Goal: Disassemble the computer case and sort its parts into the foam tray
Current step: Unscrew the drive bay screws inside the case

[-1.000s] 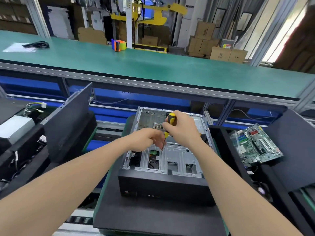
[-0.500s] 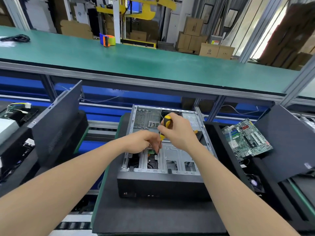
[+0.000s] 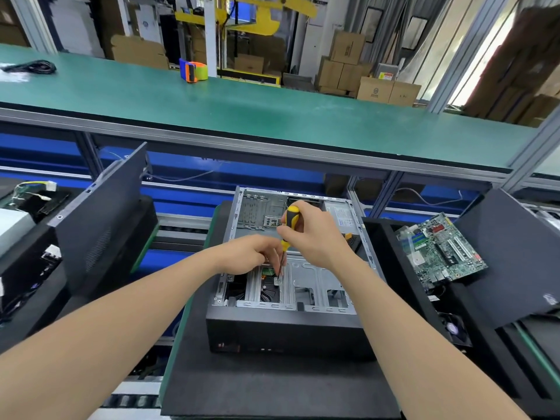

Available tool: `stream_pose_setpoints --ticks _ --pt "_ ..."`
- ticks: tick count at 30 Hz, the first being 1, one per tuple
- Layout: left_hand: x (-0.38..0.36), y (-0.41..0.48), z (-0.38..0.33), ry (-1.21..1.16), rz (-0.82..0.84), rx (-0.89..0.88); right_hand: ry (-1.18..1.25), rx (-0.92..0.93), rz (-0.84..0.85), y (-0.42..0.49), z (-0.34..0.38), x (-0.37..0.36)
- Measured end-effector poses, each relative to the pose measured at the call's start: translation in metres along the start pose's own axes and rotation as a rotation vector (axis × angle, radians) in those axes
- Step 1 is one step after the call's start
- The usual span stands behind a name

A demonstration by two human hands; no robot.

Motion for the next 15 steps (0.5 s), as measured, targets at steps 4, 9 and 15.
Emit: stream_pose_setpoints --ticks 4,9,15 --pt "0.0003 0.0011 -0.0001 -0.003 -0.026 0.014 0.011 -0.012 -0.036 -0.0018 -0.0042 0.0044" --pt "-0.0005 0.0016 -0.0006 -0.007 -0.003 0.013 0.005 0.000 -0.022 -0.0014 -0.0040 0.0050" --pt "-0.0010 0.0015 -0.0024 -0.029 -0.007 0.006 0.008 -0.006 -0.019 0.0001 -0.0062 0.0036"
Point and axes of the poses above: each hand's wrist, its own y-axis towards the middle knuckle, its own x-axis out of the back of the hand, z = x × y, the point moved 5 cm from there along y, towards the middle knuckle, and after that the axes turned 14 degrees about y, right-handed, at the moved point
